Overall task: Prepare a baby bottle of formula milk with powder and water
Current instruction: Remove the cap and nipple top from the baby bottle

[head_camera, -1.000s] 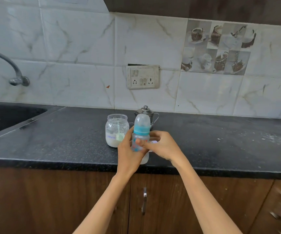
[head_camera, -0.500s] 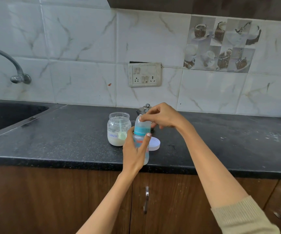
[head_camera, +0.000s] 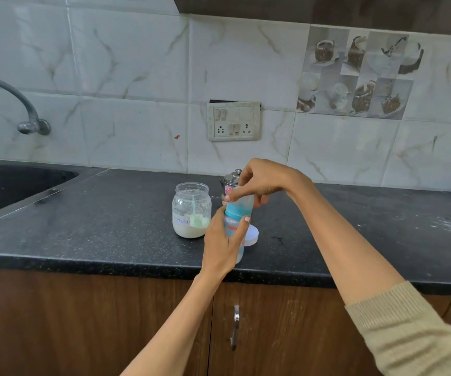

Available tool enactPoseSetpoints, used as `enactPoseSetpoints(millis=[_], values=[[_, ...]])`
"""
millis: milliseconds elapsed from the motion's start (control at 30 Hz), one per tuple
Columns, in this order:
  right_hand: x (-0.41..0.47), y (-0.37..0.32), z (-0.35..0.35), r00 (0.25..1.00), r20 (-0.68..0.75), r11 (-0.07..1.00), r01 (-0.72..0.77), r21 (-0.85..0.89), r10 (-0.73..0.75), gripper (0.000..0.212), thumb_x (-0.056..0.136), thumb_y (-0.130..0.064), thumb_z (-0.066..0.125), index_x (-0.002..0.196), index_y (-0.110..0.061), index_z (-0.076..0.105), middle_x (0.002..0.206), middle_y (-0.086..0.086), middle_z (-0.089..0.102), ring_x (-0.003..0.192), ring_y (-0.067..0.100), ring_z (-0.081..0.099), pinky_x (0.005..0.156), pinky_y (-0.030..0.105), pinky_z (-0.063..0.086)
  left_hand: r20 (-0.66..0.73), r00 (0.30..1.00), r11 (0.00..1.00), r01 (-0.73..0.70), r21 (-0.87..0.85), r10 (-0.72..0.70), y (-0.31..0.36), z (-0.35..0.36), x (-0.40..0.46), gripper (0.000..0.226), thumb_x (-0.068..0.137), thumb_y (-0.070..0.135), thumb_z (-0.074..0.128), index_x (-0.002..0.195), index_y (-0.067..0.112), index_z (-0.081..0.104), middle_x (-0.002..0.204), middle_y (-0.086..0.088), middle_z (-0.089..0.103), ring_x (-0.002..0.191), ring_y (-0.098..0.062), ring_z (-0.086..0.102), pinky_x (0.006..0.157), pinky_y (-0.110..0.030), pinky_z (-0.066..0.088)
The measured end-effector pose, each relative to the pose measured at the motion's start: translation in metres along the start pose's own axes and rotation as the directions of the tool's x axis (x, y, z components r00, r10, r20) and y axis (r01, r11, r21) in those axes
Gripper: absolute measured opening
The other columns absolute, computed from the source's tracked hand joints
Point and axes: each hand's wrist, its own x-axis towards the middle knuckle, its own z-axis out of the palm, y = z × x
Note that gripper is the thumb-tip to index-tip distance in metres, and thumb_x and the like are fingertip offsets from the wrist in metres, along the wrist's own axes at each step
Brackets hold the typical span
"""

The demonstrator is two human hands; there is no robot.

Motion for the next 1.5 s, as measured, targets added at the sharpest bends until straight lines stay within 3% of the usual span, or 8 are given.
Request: enactPoseSetpoints(millis=[267,533,633,733,867,1033,1200,1500], values=[[0.011,0.004,-0.011,0.988,0.132,0.997,0.08,-0.007,-0.078,0.041,0.075,-0.04,0.075,0.103,-0.01,0.07,0.095,0.005,0.072,0.068,0.019,0.071,0.062,0.025,0.055,0.052,0.998,1.0,-0.028,0.001,0.028,0.001,-0.001,0.005,0.022,0.09,0.036,0.057,0.109,0.029,0.047,0.094,0.017,0.057,0.087,0.009,0.055,0.074,-0.006,0.042],[0.015,-0.001,-0.027,0.954,0.275,0.985,0.149,-0.091,-0.119,0.043,0.073,-0.026,0.08,0.113,-0.024,0.067,0.12,-0.006,0.062,0.11,0.021,0.062,0.094,0.036,0.052,0.059,0.998,0.999,-0.032,-0.036,0.034,-0.003,0.0,0.008,0.04,0.079,0.06,0.05,0.108,0.033,0.049,0.096,0.01,0.06,0.086,-0.001,0.058,0.074,-0.015,0.048],[0.016,-0.003,-0.03,0.943,0.311,0.982,0.156,-0.104,-0.117,0.044,0.072,-0.021,0.08,0.114,-0.025,0.066,0.119,-0.008,0.06,0.115,0.018,0.057,0.097,0.035,0.05,0.074,0.997,0.998,-0.02,-0.057,0.024,-0.003,0.0,0.007,0.029,0.08,0.059,0.052,0.103,0.042,0.047,0.097,0.011,0.06,0.087,0.0,0.058,0.075,-0.014,0.048],[0.016,-0.004,-0.029,0.955,0.285,0.991,0.109,-0.073,-0.084,0.046,0.071,-0.04,0.078,0.112,-0.025,0.067,0.121,-0.004,0.062,0.109,0.016,0.062,0.088,0.029,0.054,0.118,0.993,0.993,0.008,-0.114,0.005,0.0,-0.001,0.006,0.015,0.09,0.037,0.058,0.101,0.04,0.047,0.095,0.013,0.06,0.085,0.006,0.058,0.076,-0.011,0.046],[0.023,-0.001,-0.021,0.955,0.267,0.985,-0.087,-0.152,0.126,0.09,0.045,-0.077,0.07,0.108,-0.012,0.069,0.107,0.009,0.07,0.076,0.023,0.074,0.072,0.034,0.059,0.169,0.985,0.988,0.042,-0.147,-0.017,0.001,0.001,0.008,0.019,0.093,0.031,0.053,0.108,0.037,0.045,0.102,0.014,0.06,0.091,0.008,0.058,0.08,-0.012,0.045],[0.028,-0.001,-0.019,0.96,0.257,0.983,-0.064,-0.172,0.108,0.053,0.071,-0.047,0.076,0.105,-0.006,0.07,0.096,0.011,0.074,0.076,0.02,0.073,0.062,0.026,0.057,0.265,0.963,0.987,0.078,-0.143,-0.038,0.001,0.003,0.015,0.028,0.096,0.029,0.049,0.119,0.035,0.036,0.112,0.019,0.053,0.1,0.013,0.053,0.083,-0.003,0.041],[0.034,-0.001,-0.021,0.952,0.295,0.979,-0.022,-0.2,0.082,0.048,0.072,-0.036,0.079,0.112,-0.011,0.068,0.107,0.005,0.072,0.088,0.021,0.072,0.084,0.033,0.057,0.29,0.956,0.985,0.09,-0.145,-0.044,-0.001,0.001,0.019,0.028,0.096,0.029,0.049,0.121,0.033,0.037,0.114,0.017,0.053,0.099,0.014,0.053,0.083,-0.004,0.042],[0.035,-0.005,-0.029,0.929,0.362,0.962,0.021,-0.271,0.082,0.057,0.074,-0.01,0.078,0.126,-0.021,0.059,0.132,0.003,0.057,0.117,0.024,0.057,0.084,0.027,0.051,0.301,0.952,0.989,0.096,-0.115,-0.057,-0.002,0.004,0.026,0.022,0.097,0.031,0.047,0.113,0.041,0.036,0.109,0.019,0.052,0.098,0.009,0.053,0.078,-0.006,0.042]])
